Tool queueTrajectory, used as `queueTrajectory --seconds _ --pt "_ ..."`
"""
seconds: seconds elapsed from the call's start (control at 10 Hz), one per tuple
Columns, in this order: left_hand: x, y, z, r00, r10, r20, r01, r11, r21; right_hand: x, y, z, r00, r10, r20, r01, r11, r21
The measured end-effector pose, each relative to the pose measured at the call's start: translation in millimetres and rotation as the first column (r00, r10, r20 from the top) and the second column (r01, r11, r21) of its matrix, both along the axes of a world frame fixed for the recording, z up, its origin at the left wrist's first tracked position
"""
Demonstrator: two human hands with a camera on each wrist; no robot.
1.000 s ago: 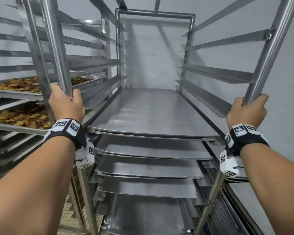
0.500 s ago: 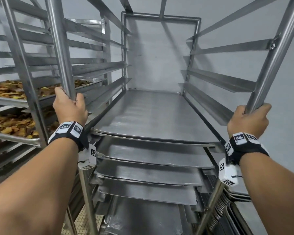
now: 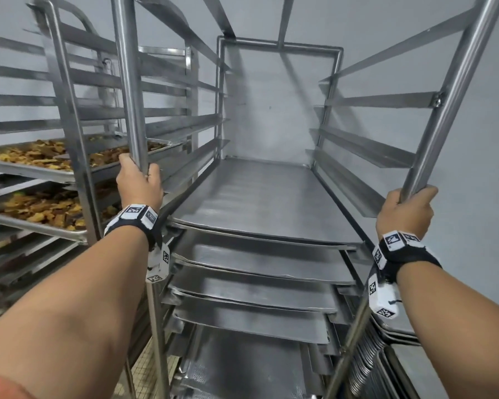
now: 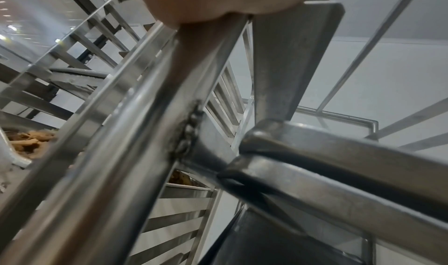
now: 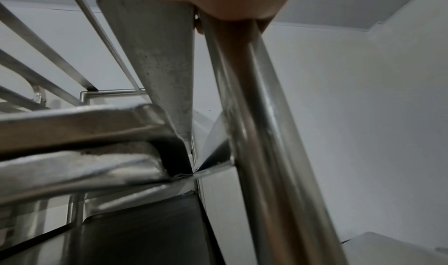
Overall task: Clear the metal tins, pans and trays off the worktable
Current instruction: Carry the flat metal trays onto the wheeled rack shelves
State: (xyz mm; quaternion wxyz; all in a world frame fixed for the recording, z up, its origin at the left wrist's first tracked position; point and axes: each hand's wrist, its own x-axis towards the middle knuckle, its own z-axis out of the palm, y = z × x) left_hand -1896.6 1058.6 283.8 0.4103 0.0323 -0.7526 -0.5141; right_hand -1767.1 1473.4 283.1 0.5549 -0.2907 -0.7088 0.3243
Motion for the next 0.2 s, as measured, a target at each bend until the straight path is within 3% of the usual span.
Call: queueTrajectory --seconds 0.1,0.2 --pt "3 -4 4 0.998 -0.032 0.048 0.034 0.999 -0.029 7 -3 7 0.989 0.058 0.139 -0.054 0.998 -0.039" --pt "17 -11 7 0.999 0.016 -0.048 -0.024 0.985 -0.172 31 -19 30 0.983 -0.026 0.18 0.017 0.999 0.048"
